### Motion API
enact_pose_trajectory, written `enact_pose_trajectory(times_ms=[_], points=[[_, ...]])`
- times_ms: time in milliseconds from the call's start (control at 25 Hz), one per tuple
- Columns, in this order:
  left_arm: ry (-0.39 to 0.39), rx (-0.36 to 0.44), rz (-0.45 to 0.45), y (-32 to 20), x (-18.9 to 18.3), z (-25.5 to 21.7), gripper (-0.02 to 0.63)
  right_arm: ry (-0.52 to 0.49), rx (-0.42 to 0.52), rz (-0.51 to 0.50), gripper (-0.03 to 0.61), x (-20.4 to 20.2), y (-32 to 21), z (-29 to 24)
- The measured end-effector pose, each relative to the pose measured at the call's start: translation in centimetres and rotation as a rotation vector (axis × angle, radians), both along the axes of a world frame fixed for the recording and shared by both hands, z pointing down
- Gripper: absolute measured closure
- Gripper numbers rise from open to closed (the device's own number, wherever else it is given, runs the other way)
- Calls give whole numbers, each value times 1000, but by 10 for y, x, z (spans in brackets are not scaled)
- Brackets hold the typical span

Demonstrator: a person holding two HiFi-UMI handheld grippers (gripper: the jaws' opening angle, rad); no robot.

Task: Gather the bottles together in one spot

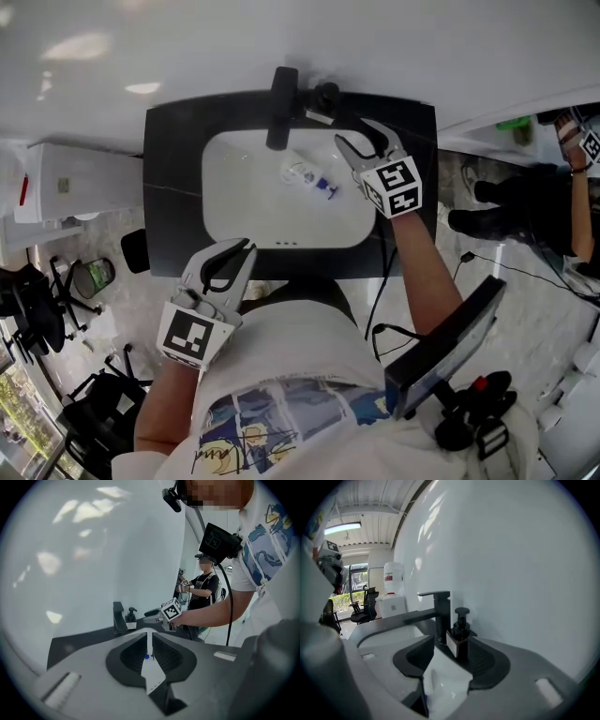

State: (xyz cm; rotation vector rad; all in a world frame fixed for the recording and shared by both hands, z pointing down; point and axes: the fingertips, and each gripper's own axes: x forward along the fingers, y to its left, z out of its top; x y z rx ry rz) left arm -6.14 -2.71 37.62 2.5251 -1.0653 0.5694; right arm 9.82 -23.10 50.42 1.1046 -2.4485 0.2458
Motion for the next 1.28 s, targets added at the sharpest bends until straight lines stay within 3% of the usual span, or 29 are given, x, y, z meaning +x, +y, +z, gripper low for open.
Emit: enact_pose_trajectory(times_ms=[240, 400, 720, 800, 960, 1080, 1280], points=[[24, 2, 39, 4, 5, -3, 580, 34, -202, 41, 359, -12, 67, 61], [26, -3, 50, 10, 3, -2, 580, 133, -368, 90, 369, -14, 102, 113], [14, -40, 51, 19, -5, 7, 580, 215, -535, 230, 371, -1, 114, 174], [15, -44, 45, 20, -6, 7, 580, 186, -585, 287, 376, 2, 114, 181], [17, -65, 34, 19, -14, 14, 580, 34, -744, 496, 376, 9, 119, 199], [15, -79, 33, 19, -16, 17, 580, 35, -733, 565, 379, 15, 118, 204], [11, -80, 36, 19, -16, 16, 580, -60, -784, 681, 419, 17, 116, 212]])
